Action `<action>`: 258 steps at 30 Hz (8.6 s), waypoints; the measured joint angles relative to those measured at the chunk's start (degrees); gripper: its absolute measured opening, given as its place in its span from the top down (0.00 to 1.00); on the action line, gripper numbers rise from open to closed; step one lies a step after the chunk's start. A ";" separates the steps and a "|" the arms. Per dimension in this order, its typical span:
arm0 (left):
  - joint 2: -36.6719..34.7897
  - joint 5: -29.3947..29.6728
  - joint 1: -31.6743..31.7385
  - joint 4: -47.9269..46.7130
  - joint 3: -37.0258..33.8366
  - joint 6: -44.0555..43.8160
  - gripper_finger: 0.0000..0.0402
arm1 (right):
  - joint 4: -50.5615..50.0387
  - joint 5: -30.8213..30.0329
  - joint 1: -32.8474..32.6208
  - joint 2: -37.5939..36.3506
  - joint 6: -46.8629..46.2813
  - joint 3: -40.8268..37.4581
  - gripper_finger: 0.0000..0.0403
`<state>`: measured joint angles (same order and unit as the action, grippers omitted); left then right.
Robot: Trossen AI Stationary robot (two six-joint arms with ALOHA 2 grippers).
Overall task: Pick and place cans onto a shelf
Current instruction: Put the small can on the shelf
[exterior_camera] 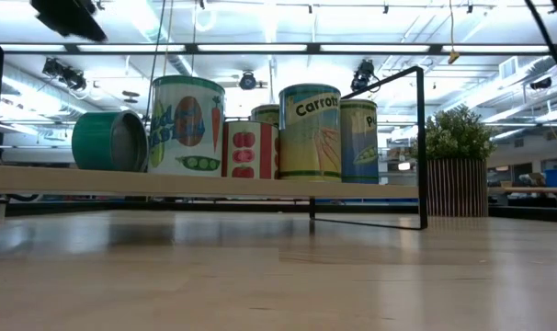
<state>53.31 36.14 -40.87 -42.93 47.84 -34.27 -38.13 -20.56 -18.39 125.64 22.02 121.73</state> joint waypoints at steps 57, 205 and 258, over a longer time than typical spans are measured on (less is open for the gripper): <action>34.27 -36.85 26.33 -18.79 24.33 -38.11 0.40 | 56.88 5.25 3.41 -70.22 12.04 -88.69 0.12; -3.05 -55.47 34.01 38.61 -27.62 -39.80 0.60 | 56.33 10.34 3.36 -69.43 6.98 -92.60 0.12; -0.83 -57.13 31.10 32.65 -27.37 -47.54 0.28 | 56.72 11.74 3.37 -69.43 6.86 -92.60 0.12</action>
<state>52.49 -20.99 -9.77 -10.27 20.47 -81.81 18.59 -8.82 -15.02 56.21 28.88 29.12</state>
